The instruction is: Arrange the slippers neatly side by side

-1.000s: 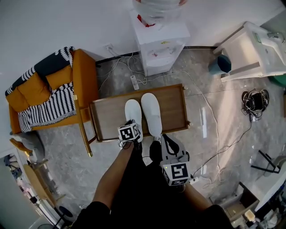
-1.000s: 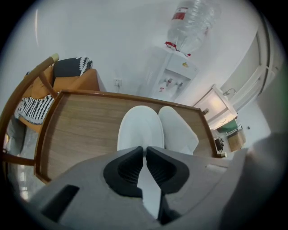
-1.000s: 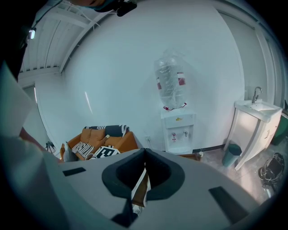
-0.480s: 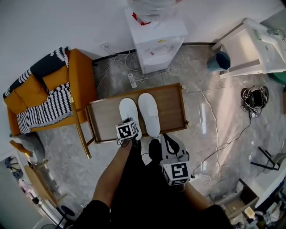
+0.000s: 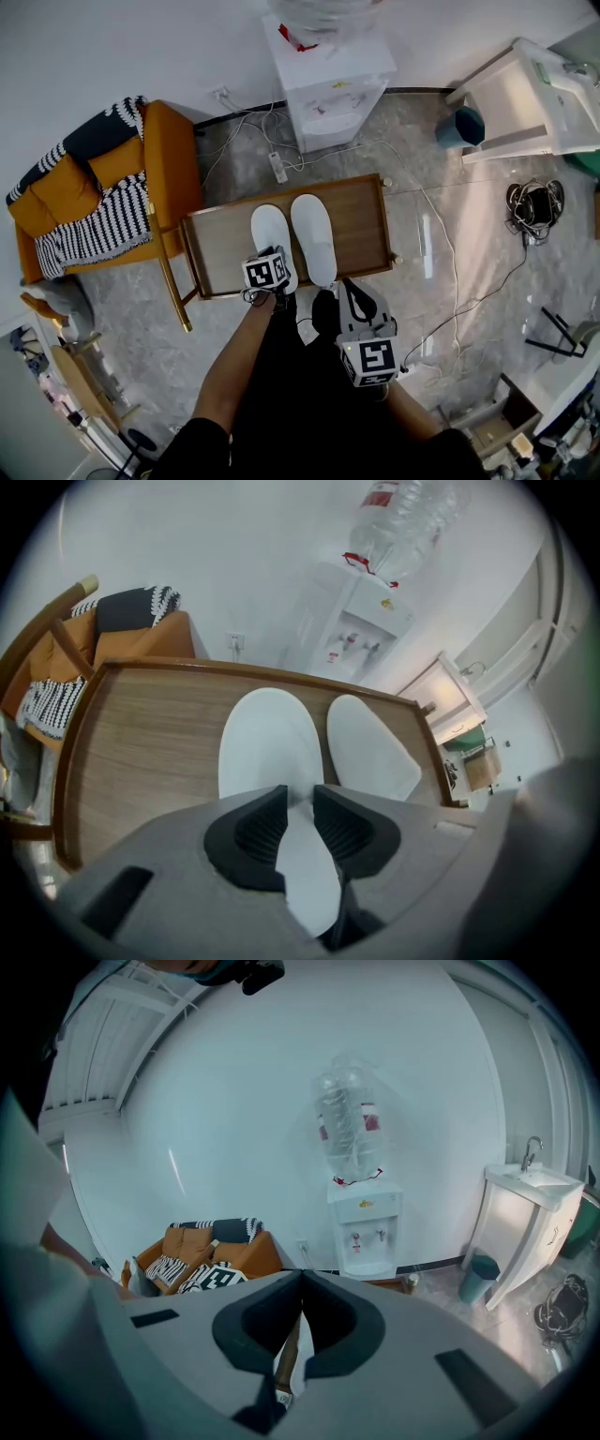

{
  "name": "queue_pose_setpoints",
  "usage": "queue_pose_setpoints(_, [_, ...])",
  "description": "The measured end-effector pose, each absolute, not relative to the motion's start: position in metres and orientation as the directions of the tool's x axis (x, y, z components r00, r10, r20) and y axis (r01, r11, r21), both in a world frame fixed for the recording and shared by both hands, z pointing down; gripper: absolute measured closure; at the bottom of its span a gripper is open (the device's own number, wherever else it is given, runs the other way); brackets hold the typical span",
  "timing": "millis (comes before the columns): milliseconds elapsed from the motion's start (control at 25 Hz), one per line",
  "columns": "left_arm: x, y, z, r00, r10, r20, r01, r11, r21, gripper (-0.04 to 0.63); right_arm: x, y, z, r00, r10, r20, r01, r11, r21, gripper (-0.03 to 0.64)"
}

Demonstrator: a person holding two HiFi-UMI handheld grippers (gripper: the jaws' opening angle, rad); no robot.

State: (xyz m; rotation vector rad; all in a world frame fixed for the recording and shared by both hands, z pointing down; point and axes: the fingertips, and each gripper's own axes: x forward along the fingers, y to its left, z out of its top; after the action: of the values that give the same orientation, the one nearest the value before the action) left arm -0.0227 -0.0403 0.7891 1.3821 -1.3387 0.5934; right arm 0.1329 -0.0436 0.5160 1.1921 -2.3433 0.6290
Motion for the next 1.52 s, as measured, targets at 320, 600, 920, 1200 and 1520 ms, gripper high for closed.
queue_pose_setpoints(320, [-0.023, -0.036, 0.769, 0.279, -0.406, 0.87, -0.909, 0.179, 0.375, 0.422, 0.128, -0.042, 0.513, -0.541, -0.632, 0.554, -0.822, 0.536, -0.192, 0.604])
queue_pose_setpoints(600, [-0.043, -0.013, 0.722, 0.267, -0.488, 0.831, -0.899, 0.184, 0.397, 0.54, 0.121, -0.039, 0.503, -0.554, -0.641, 0.531, -0.817, 0.542, -0.197, 0.604])
queue_pose_setpoints(920, [-0.078, -0.019, 0.592, 0.135, -0.754, 0.643, -0.956, 0.07, 0.283, 0.578, 0.106, -0.039, 0.478, -0.585, -0.657, 0.476, -0.801, 0.561, -0.209, 0.604])
queue_pose_setpoints(1200, [-0.075, -0.023, 0.449, 0.107, -0.926, 0.362, -0.983, -0.043, 0.178, 0.578, 0.096, -0.043, 0.442, -0.603, -0.682, 0.414, -0.791, 0.579, -0.198, 0.604])
queue_pose_setpoints(1520, [-0.047, -0.001, 0.371, 0.132, -0.97, 0.202, -0.99, -0.119, 0.074, 0.578, 0.087, -0.036, 0.416, -0.63, -0.684, 0.367, -0.77, 0.612, -0.182, 0.604])
